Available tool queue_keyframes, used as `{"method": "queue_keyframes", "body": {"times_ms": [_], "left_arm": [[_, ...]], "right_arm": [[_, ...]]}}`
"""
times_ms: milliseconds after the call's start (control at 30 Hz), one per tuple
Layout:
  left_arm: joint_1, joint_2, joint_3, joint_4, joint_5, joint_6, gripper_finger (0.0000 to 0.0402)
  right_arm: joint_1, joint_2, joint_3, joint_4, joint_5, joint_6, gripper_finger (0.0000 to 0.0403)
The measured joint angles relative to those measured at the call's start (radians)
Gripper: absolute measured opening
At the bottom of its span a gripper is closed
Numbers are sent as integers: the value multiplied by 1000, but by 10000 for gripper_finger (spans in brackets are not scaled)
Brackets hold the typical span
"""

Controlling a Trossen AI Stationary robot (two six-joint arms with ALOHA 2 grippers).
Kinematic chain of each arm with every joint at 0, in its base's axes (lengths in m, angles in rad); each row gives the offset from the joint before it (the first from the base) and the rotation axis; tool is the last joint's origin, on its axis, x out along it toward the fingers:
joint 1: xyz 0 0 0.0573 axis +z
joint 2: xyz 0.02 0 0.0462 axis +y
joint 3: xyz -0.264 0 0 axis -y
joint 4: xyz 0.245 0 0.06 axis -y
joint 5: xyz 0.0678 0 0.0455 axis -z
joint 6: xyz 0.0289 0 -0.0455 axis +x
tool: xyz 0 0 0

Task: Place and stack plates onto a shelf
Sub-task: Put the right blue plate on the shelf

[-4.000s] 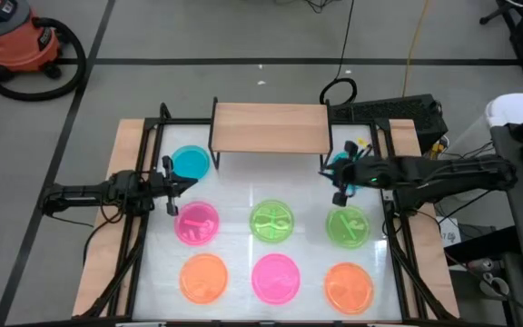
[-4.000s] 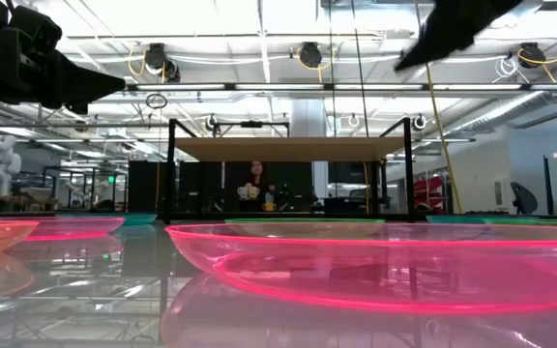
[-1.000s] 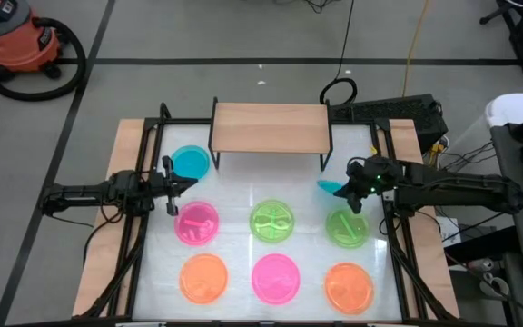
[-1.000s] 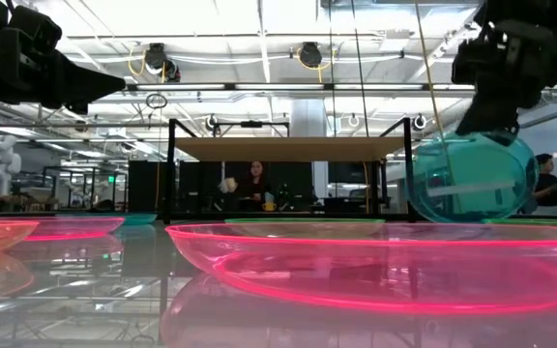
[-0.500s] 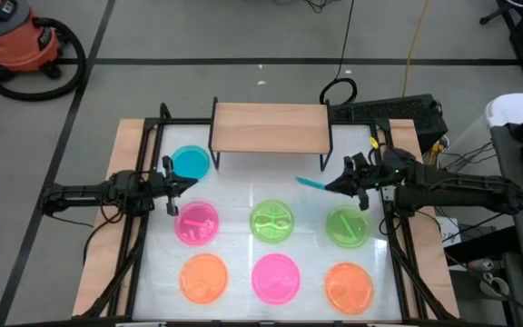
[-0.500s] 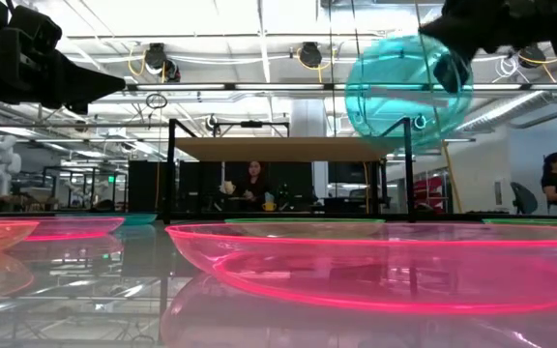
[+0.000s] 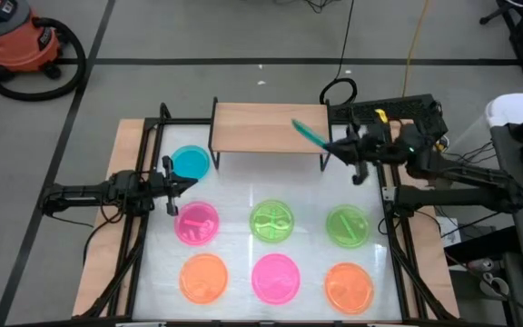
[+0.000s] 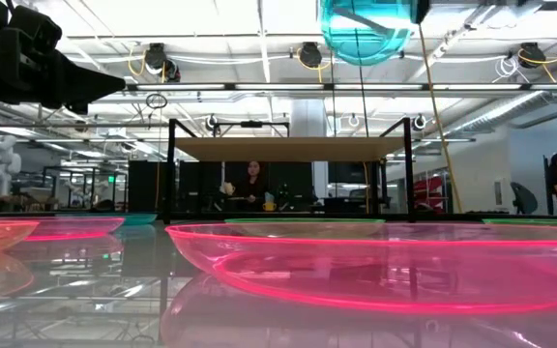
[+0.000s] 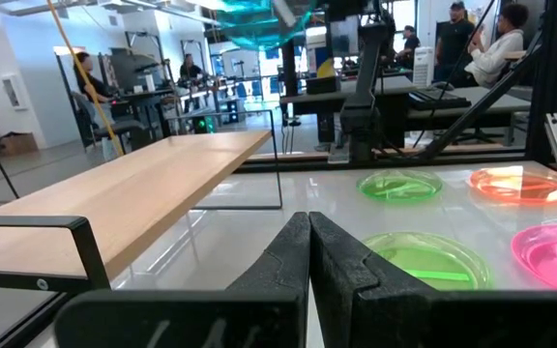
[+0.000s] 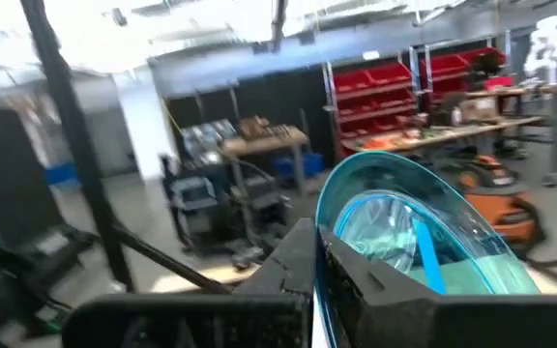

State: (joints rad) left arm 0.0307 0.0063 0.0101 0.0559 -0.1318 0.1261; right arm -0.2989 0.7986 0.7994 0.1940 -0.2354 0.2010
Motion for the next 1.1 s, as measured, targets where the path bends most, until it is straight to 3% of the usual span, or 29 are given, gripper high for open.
{"method": "queue_keyframes", "body": {"times_ms": [200, 400, 600, 733, 900, 1100], "left_arm": [[0, 0, 0, 0, 0, 0, 8], [0, 0, 0, 0, 0, 0, 8], [0, 0, 0, 0, 0, 0, 8], [0, 0, 0, 0, 0, 0, 8], [0, 0, 0, 0, 0, 0, 8], [0, 0, 0, 0, 0, 0, 8]], "right_arm": [[-60, 213, 126, -123, 5, -248, 0], [-102, 359, 141, -160, 58, -400, 0], [-113, 456, 141, -201, 71, -463, 0], [-112, 495, 141, -241, 196, -500, 0], [-113, 514, 141, -324, 265, -504, 0], [-112, 513, 141, -351, 261, -478, 0]]}}
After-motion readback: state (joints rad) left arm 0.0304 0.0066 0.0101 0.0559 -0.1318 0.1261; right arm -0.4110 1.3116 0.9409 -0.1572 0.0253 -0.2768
